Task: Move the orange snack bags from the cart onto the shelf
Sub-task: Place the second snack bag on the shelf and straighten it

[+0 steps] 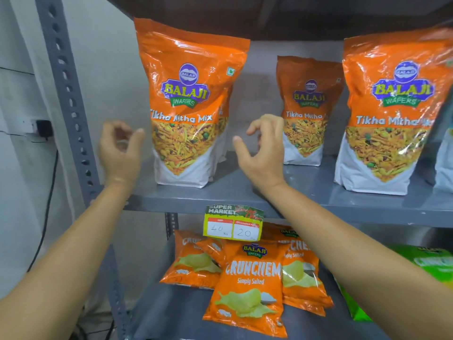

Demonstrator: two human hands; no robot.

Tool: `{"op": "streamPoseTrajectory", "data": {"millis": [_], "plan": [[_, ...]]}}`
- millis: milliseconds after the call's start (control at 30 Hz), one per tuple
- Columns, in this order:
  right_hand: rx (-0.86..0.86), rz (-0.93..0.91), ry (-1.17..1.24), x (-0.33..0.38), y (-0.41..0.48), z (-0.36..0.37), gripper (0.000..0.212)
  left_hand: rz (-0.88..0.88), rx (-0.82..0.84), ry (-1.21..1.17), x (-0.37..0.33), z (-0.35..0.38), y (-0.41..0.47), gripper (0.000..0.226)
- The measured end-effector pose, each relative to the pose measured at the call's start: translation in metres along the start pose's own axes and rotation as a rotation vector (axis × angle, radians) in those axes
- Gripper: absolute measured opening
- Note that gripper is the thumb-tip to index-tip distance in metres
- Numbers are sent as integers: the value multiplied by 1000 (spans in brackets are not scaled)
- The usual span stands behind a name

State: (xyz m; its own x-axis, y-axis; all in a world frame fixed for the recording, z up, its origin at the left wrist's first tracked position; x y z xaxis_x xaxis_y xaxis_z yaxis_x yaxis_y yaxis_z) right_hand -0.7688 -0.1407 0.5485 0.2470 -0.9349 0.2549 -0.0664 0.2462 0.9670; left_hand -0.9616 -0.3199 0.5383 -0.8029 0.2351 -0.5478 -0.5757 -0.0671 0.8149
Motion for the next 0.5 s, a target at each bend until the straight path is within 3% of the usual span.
{"op": "streamPoseTrajectory", "data": {"millis": [100, 300, 500], "plan": [[-66, -84, -31, -2, -5, -47, 13, 154, -38, 130, -20, 3, -20, 25], [-136, -213, -246, -31, -21, -144, 13, 317, 134, 178, -73, 73, -72, 15], [-372, 0, -268, -86, -7, -233, 6, 110, 277, -97, -120, 175, -106, 22]]}}
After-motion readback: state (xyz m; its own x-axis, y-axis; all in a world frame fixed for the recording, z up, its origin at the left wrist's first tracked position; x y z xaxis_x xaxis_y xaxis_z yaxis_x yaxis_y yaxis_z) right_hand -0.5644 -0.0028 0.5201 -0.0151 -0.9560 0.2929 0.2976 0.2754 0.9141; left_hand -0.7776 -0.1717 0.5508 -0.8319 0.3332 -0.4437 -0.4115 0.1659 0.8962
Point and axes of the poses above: each hand's wrist, its own y-axis towards the middle knuckle, its own z-axis out of the palm, x = y × z, the point moved 2 cm from there along y, towards the middle knuckle, and after that the axes turned 2 degrees about y, right-handed, at the moved point
